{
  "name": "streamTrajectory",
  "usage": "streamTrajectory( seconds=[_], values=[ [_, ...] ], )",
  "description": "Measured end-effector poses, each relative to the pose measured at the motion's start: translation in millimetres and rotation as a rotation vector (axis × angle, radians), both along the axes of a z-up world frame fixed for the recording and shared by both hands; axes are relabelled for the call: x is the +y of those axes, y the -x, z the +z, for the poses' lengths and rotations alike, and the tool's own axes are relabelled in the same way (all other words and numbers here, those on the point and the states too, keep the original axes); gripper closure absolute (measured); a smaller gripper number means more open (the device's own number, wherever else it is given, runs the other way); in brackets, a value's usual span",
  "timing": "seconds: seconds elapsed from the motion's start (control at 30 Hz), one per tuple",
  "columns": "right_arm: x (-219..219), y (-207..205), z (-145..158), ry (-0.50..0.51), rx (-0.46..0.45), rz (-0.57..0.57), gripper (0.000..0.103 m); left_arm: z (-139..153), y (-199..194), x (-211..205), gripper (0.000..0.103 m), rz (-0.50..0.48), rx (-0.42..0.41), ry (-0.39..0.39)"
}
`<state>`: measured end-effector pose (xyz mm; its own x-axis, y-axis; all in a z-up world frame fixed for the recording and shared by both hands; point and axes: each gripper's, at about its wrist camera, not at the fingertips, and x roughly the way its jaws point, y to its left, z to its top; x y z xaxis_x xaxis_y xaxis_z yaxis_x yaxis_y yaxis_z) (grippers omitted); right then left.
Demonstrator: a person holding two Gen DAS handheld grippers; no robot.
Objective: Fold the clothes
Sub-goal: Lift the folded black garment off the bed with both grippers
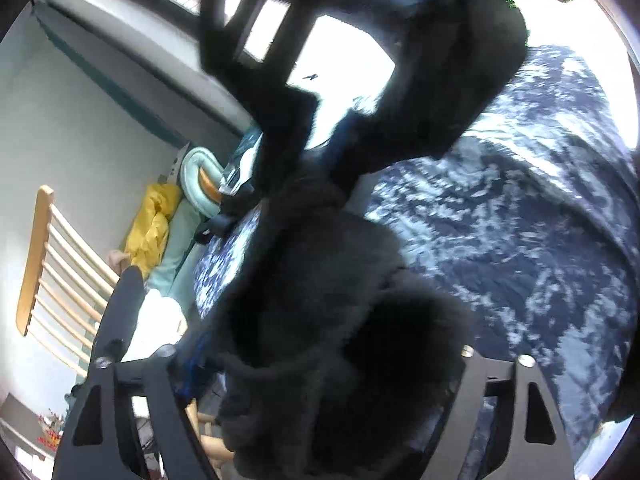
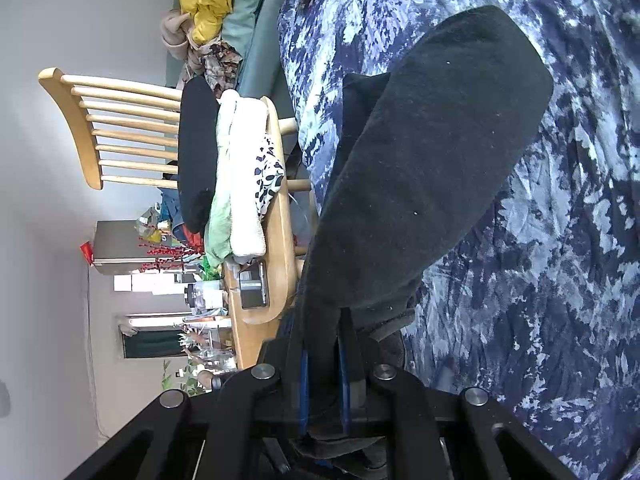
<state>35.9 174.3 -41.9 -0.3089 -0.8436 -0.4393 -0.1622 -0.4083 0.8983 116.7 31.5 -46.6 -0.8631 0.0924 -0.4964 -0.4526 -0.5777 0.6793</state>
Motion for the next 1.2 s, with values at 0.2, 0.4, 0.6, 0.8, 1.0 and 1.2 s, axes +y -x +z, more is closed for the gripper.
streamTrajectory(
  seconds=[0.2,0.4,0.6,0.8,1.0,1.2],
  values=[
    [1.0,-0.2,-0.8,0.007,0.001,-0.005,0.094,-0.7,4.0,1.2,0.037,-0.007,-0.014,0.005],
    [1.8,0.1,-4.4,0.015,-0.005,-0.016,0.093,1.0,6.0,-2.6,0.064,-0.001,-0.033,-0.003],
    [17.5,-3.3,-10.2,0.067,-0.011,-0.09,0.044,16.8,12.7,-13.9,0.077,0.029,-0.04,-0.068],
    [45.2,-7.4,-11.1,0.013,-0.023,-0.174,0.026,29.4,17.2,-25.9,0.079,0.036,0.007,-0.058],
    [53.7,9.9,-26.2,0.051,-0.058,-0.228,0.025,36.3,18.6,-33.2,0.079,0.022,0.015,-0.026],
    [32.4,35.0,-29.7,0.126,-0.091,-0.235,0.024,36.8,19.8,-34.5,0.079,0.005,0.015,-0.01]
  ],
)
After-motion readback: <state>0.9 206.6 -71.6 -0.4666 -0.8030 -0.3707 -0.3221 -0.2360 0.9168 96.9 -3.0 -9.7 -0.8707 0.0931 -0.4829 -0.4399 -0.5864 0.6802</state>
